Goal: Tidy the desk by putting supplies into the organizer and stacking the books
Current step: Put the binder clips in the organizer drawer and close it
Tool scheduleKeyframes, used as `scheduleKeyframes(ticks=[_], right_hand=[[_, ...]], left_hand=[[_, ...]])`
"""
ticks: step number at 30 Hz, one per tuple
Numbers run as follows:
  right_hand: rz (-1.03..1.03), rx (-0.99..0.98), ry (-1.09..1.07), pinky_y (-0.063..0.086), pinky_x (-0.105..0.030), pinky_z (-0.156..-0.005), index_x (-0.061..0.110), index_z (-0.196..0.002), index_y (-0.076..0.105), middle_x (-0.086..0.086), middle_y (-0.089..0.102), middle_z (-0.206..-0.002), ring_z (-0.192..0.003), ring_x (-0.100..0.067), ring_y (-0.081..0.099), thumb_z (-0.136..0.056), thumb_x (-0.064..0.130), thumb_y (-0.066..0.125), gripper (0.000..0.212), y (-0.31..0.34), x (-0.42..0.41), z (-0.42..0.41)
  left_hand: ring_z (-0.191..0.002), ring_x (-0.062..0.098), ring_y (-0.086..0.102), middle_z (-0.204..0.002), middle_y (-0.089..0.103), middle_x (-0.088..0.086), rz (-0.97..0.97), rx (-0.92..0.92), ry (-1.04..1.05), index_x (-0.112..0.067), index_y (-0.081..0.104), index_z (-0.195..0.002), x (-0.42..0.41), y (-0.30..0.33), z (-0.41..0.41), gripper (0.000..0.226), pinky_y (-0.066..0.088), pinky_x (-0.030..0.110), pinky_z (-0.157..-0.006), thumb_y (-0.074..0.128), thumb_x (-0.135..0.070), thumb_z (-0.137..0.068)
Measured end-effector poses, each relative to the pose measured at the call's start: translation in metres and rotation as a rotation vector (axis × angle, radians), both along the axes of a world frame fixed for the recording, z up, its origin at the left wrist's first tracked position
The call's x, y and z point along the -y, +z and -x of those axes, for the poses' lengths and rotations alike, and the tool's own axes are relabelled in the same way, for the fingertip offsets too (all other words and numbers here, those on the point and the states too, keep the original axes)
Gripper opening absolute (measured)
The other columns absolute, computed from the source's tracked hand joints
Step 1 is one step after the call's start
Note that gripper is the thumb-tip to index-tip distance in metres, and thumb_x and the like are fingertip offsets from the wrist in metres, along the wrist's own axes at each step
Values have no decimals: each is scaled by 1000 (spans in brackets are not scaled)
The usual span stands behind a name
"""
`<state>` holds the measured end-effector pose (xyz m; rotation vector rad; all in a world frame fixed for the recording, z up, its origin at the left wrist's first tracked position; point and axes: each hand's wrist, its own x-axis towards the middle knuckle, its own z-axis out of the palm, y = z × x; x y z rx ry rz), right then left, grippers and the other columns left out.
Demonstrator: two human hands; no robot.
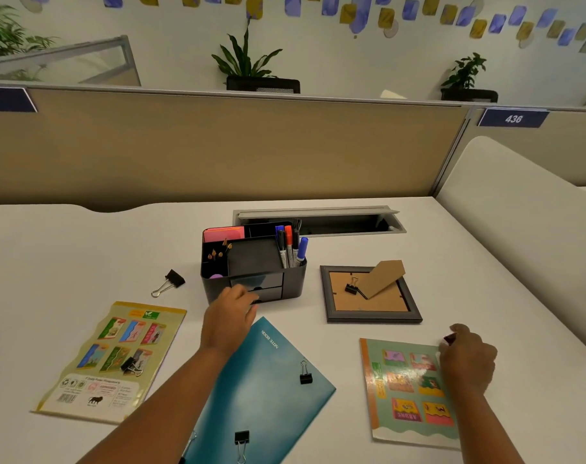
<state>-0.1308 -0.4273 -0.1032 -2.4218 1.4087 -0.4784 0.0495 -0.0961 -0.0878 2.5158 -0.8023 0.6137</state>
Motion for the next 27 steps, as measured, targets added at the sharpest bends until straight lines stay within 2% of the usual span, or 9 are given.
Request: scheduleKeyframes(ticks=[2, 5, 8, 10, 16, 18, 21, 25, 27], right_hand=[[-43, -57, 33, 42, -51, -88, 11, -128, 48, -24, 54, -124, -111, -45, 43, -88, 8, 51, 40, 1, 1, -1], [-75, -191, 112, 42, -46, -91, 14, -130, 48, -17, 52, -128, -116, -37, 41, -93, 7, 36, 39, 2, 1, -5], [-25, -252, 140, 45, -43, -86, 8, -123, 54, -19, 56, -118, -111, -35, 46, -91, 0, 35, 38, 5, -2, -11], [-9, -252, 148, 47, -41, -82, 3, -114, 59, -21, 58, -110, -104, -36, 51, -88, -4, 38, 34, 7, -2, -15], [9, -262, 263, 49, -34, -72, 4, -99, 67, -18, 63, -97, -88, -33, 60, -81, -1, 54, 23, 13, 2, -27], [31, -243, 284, 48, -32, -67, 4, -98, 68, -18, 63, -93, -83, -32, 61, -81, -1, 56, 22, 14, 1, -30], [64, -185, 337, 40, -28, -59, 1, -93, 69, -19, 62, -86, -71, -29, 56, -81, -5, 54, 20, 16, -5, -36], [66, -31, 427, 36, -25, -58, 1, -89, 70, -18, 64, -84, -69, -29, 57, -80, -1, 60, 14, 27, -31, -50], [30, 63, 468, 38, -24, -64, 2, -93, 70, -19, 67, -91, -77, -30, 60, -78, 1, 65, 16, 35, -50, -59]], left_hand=[[-72, 25, 67, -83, 69, 3, 50, -128, 56, -13, 74, -90, 9, 0, 4, 15, 53, 30, -53, 75, -11, -75], [-71, 25, 61, -81, 64, 7, 439, -636, 265, -22, 69, -80, 27, 5, 12, 15, 52, 37, -70, 59, -17, -89], [-52, 16, 46, -71, 59, 8, 964, -1027, 437, -11, 68, -90, 41, 8, 12, 13, 46, 27, -51, 57, -17, -90], [-49, 13, 40, -65, 51, 4, 1176, -1165, 460, -11, 64, -94, 47, 12, 10, 9, 38, 18, -40, 58, -16, -90], [-52, 12, 38, -67, 47, 1, 1478, -1304, 481, -12, 59, -84, 59, 18, 7, 7, 36, 9, -30, 60, -18, -89], [-54, 11, 39, -68, 47, 1, 1524, -1323, 495, -15, 56, -73, 60, 18, 6, 16, 39, 14, -36, 60, -17, -88], [-58, 12, 39, -70, 46, 1, 1601, -1348, 508, -15, 54, -71, 61, 20, 7, 18, 36, 20, -48, 61, -16, -87], [-57, 11, 36, -68, 44, 1, 1646, -1388, 460, -17, 60, -82, 61, 17, 14, 13, 37, 13, -37, 51, -13, -90], [-57, 10, 34, -68, 42, 0, 1651, -1409, 403, -18, 62, -101, 59, 14, 22, 22, 35, 17, -45, 44, -10, -90]])
